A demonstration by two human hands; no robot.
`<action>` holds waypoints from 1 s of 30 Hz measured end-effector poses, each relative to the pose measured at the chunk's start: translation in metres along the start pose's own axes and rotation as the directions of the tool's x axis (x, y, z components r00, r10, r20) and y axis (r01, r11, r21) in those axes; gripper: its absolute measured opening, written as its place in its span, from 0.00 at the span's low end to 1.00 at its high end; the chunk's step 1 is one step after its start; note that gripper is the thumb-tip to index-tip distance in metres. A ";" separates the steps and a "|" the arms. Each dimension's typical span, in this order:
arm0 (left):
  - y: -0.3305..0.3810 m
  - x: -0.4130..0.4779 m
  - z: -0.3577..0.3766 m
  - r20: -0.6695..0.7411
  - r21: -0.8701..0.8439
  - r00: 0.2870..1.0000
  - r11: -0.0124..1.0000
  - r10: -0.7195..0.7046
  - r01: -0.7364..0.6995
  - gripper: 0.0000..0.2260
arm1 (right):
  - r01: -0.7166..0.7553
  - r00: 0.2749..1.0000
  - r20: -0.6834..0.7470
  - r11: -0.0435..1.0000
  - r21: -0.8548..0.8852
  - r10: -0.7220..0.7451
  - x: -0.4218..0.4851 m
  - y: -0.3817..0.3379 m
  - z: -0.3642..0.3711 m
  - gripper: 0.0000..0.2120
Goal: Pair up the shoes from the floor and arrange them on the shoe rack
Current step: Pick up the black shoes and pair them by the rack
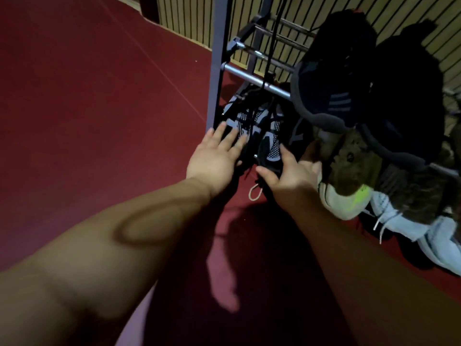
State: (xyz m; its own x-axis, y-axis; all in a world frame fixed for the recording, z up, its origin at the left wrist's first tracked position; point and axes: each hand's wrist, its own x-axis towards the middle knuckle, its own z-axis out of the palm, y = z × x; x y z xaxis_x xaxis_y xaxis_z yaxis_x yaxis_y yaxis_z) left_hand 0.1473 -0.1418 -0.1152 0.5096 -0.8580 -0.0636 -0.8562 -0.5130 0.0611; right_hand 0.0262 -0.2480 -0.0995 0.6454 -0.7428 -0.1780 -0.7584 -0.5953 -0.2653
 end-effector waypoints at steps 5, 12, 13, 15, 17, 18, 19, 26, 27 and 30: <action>0.002 0.019 -0.008 0.082 0.192 0.996 0.981 -0.016 0.000 0.25 | 0.022 0.999 0.028 0.982 -0.186 -0.017 0.027 0.003 -0.004 0.37; -0.005 0.022 -0.009 0.132 0.236 0.991 0.972 -0.022 -0.010 0.25 | -0.029 0.990 0.128 0.986 -0.164 0.051 0.027 -0.013 -0.011 0.34; -0.007 0.023 -0.011 0.138 0.252 0.990 0.967 -0.009 -0.026 0.25 | -0.030 0.990 0.134 0.985 -0.169 0.053 0.027 -0.015 -0.013 0.34; -0.007 0.024 -0.012 0.148 0.292 0.989 0.955 0.002 -0.046 0.25 | -0.045 0.979 0.191 0.987 -0.156 0.075 0.024 -0.018 -0.019 0.33; -0.004 0.023 -0.011 0.169 0.300 0.985 0.953 -0.019 -0.033 0.26 | -0.051 0.955 0.278 0.984 -0.174 0.098 0.021 -0.019 -0.022 0.32; -0.003 0.022 -0.012 0.188 0.274 0.982 0.961 -0.031 -0.023 0.26 | -0.047 0.948 0.302 0.981 -0.191 0.104 0.020 -0.019 -0.024 0.32; -0.004 0.019 -0.015 0.212 0.232 0.977 0.973 -0.032 -0.019 0.27 | -0.043 0.942 0.318 0.977 -0.208 0.109 0.020 -0.018 -0.024 0.32; -0.053 -0.014 -0.076 0.285 0.036 0.956 0.998 -0.068 0.061 0.27 | -0.024 0.934 0.348 0.987 -0.158 0.079 -0.020 -0.039 -0.056 0.39; -0.062 -0.016 -0.089 0.283 0.011 0.952 0.993 -0.116 0.118 0.27 | -0.019 0.924 0.377 0.994 -0.104 0.058 -0.029 -0.045 -0.065 0.40; -0.088 -0.019 -0.133 0.229 -0.041 0.944 0.967 -0.236 0.252 0.28 | 0.012 0.897 0.442 0.999 -0.039 0.007 -0.052 -0.060 -0.103 0.41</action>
State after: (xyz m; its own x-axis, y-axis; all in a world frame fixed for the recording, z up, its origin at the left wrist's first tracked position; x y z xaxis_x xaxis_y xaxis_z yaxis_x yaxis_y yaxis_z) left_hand 0.2247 -0.0834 0.0134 0.6638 -0.6838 -0.3029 -0.6963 -0.7129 0.0835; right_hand 0.0285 -0.2058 0.0232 0.6141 -0.5351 -0.5802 -0.7538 -0.6155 -0.2301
